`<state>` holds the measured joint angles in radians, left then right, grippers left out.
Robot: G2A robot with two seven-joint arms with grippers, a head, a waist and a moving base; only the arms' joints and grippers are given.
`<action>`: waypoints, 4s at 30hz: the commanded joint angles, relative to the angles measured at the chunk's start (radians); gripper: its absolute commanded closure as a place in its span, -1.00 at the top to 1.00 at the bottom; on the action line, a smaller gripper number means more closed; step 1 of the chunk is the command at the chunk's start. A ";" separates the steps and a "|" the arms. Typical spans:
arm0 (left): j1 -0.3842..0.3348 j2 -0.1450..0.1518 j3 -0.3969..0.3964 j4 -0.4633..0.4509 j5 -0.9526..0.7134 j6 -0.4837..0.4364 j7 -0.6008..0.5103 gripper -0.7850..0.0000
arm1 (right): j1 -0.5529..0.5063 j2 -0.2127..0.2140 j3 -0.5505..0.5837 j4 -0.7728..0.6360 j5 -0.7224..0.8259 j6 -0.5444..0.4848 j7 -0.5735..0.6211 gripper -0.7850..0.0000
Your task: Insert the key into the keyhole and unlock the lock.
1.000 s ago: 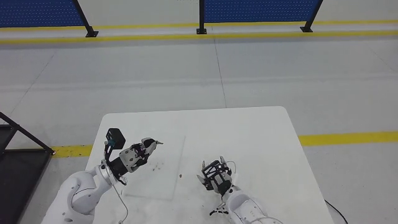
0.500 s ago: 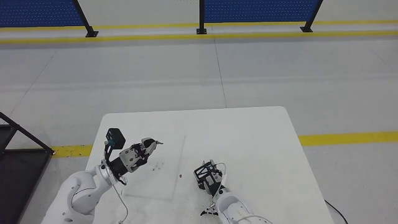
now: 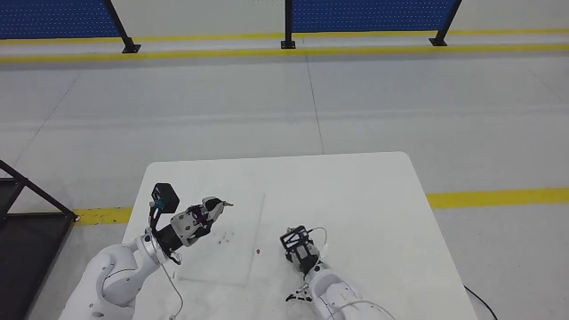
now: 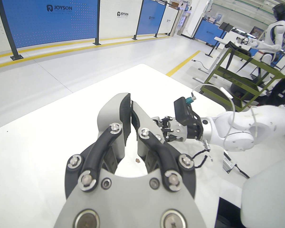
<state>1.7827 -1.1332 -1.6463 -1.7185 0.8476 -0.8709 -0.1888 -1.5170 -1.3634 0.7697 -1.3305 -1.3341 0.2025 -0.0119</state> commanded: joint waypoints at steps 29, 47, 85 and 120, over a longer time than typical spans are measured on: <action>-0.082 -0.003 0.267 0.066 -0.378 -0.141 0.083 -1.00 | 0.058 0.092 0.217 0.036 0.138 -1.179 -0.831 -1.00; -0.099 -0.017 0.348 0.070 -0.496 -0.141 0.209 -1.00 | 0.081 0.053 0.136 0.009 0.542 -1.215 -0.796 -1.00; -0.253 -0.036 0.666 0.248 -0.306 -0.141 0.655 -1.00 | 0.120 0.035 0.028 0.036 0.667 -1.215 -0.796 -1.00; -0.300 -0.039 0.715 0.281 -0.281 -0.141 0.721 -1.00 | 0.120 0.035 0.028 0.036 0.667 -1.215 -0.796 -1.00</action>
<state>1.4835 -1.1715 -0.9314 -1.4382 0.5660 -1.0123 0.5315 -1.3967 -1.3289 0.7980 -1.2948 -0.6668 -1.0123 -0.8078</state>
